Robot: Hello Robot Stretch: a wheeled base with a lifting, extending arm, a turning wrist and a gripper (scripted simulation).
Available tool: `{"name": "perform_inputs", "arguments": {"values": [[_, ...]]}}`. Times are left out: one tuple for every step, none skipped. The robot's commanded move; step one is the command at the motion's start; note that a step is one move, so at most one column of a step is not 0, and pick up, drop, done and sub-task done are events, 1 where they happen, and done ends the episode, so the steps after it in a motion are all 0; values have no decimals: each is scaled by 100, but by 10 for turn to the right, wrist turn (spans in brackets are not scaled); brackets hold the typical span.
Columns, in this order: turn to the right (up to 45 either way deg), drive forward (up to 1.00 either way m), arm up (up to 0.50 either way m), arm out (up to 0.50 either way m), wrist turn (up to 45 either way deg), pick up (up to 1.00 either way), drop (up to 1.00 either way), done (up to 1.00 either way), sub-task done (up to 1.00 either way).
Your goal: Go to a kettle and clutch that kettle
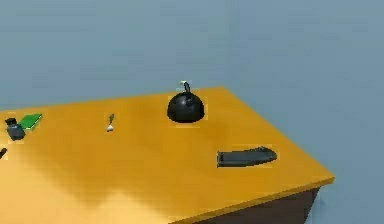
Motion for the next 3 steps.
{"name": "perform_inputs", "arguments": {"values": [[330,0,0,0,0,0,0,0,0],[0,30,0,0,0,0,0,0,0],[-450,0,0,0,0,0,0,0,0]]}}
